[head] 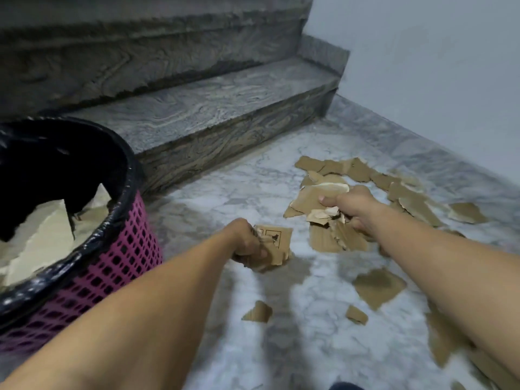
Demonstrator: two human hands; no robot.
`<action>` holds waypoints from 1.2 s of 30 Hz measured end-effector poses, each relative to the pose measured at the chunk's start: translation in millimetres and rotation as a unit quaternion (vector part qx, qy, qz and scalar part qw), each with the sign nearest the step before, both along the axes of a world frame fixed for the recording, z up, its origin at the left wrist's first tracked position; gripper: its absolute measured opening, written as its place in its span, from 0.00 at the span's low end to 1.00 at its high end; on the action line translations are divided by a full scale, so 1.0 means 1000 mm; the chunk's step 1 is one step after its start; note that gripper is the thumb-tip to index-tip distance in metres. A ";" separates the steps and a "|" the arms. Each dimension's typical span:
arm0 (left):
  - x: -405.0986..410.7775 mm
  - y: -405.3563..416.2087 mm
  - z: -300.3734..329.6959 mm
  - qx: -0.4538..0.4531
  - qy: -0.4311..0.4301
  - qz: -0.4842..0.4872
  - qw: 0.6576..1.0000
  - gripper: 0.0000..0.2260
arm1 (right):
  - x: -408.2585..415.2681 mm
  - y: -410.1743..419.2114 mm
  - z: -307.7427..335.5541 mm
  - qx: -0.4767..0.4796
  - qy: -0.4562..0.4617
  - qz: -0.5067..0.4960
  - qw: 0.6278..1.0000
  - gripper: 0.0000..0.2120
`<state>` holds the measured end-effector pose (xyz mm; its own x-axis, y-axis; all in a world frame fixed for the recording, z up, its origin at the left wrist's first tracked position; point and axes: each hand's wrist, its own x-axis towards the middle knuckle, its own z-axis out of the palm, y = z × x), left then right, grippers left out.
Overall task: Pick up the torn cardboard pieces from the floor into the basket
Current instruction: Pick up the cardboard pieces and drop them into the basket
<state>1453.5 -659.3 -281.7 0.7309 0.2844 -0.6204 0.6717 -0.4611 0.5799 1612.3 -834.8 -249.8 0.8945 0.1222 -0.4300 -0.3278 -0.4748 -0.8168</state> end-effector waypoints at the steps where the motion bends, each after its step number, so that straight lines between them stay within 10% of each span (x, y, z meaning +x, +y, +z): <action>1: 0.001 0.007 0.023 -0.003 -0.010 -0.007 1.000 0.06 | -0.004 0.006 0.016 0.001 0.005 0.006 1.000 0.31; 4: 0.001 0.028 0.089 0.003 -0.047 -0.020 0.999 0.09 | 0.009 0.026 0.043 0.010 -0.022 0.026 0.999 0.45; 10: -0.048 0.096 0.207 0.009 -0.064 0.030 0.997 0.06 | -0.070 0.102 0.165 0.039 -0.077 0.071 0.994 0.27; 14: -0.114 0.155 0.243 0.034 -0.065 0.098 0.992 0.09 | -0.083 0.174 0.175 0.069 -0.061 0.143 0.985 0.45; 29: -0.274 0.215 0.216 0.075 0.038 0.229 0.970 0.19 | -0.264 0.299 0.145 0.004 -0.101 0.285 0.953 0.34; 36: -0.242 0.211 0.208 0.110 -0.065 0.227 0.965 0.32 | -0.228 0.262 0.171 0.018 -0.093 0.297 0.950 0.24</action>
